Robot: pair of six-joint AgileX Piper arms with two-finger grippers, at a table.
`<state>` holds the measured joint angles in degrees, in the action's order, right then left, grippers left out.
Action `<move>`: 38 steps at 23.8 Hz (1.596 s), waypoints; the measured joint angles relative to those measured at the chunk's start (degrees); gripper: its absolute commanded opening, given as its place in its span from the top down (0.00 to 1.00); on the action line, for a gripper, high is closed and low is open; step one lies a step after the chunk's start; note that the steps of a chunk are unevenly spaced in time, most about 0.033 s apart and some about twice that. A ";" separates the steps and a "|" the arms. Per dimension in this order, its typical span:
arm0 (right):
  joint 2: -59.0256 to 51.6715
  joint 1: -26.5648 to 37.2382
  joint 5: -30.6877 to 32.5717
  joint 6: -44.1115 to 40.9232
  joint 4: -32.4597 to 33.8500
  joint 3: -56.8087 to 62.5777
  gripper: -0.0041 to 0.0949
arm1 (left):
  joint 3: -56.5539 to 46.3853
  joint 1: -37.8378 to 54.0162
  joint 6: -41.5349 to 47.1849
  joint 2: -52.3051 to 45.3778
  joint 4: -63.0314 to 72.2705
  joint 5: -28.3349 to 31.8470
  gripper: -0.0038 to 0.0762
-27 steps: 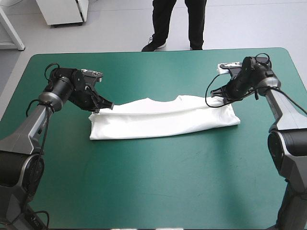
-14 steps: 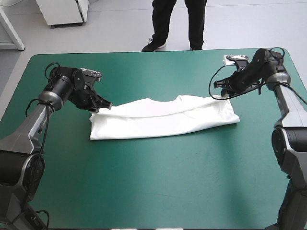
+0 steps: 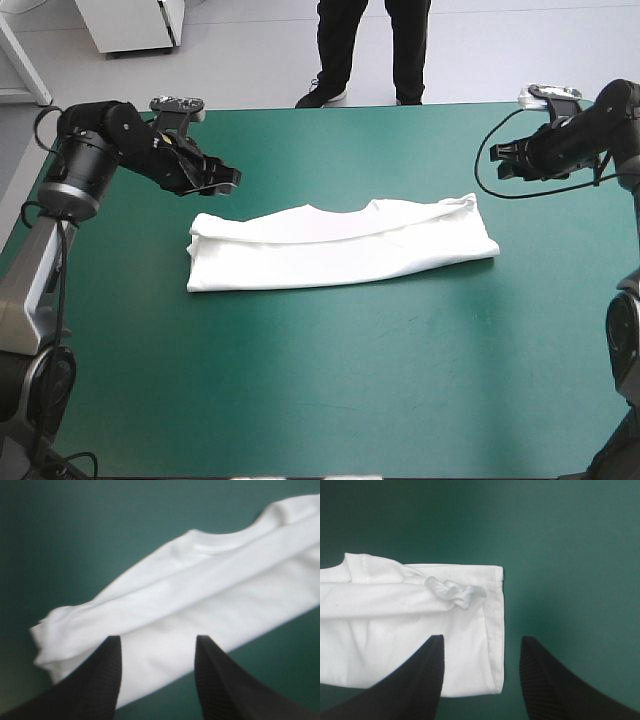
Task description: Fold the cloth
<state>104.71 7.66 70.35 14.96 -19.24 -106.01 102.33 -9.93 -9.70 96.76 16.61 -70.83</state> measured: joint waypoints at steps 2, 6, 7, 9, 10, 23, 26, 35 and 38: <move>-3.91 -0.01 0.14 0.06 0.84 2.11 0.73 | 0.27 -0.65 -2.27 -1.35 6.55 -0.40 0.85; -11.36 -0.01 0.59 1.04 3.12 6.38 0.96 | 0.27 -3.08 -8.20 -1.83 14.74 -0.64 0.96; -12.73 -0.01 0.61 1.09 3.83 7.35 0.97 | 0.27 -4.01 -9.06 -1.67 15.94 -0.64 0.96; -15.73 -0.01 0.88 1.45 5.71 9.57 0.98 | 0.27 -6.07 -10.20 -1.01 17.45 -0.36 0.96; -17.01 -0.01 1.00 1.50 6.58 10.55 0.98 | 0.27 -7.11 -10.58 -0.42 17.87 -0.06 0.96; -12.82 -0.01 -1.80 2.58 2.69 16.81 0.74 | 0.27 -14.06 -15.79 21.89 24.67 9.74 0.96; -7.84 -0.01 -0.92 3.44 -0.84 16.85 0.51 | 0.27 -14.06 -16.04 25.13 24.61 10.74 0.96; 0.65 -0.01 -1.70 3.44 -4.73 16.31 0.43 | 0.73 -14.06 -16.09 29.11 23.84 12.00 0.96; 4.59 0.92 -1.76 3.61 -6.43 14.29 0.43 | 0.78 -14.06 -16.04 29.27 23.98 12.10 0.96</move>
<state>109.29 8.57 68.59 18.57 -25.67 -91.72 103.11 -23.99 -25.75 126.04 40.59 -58.74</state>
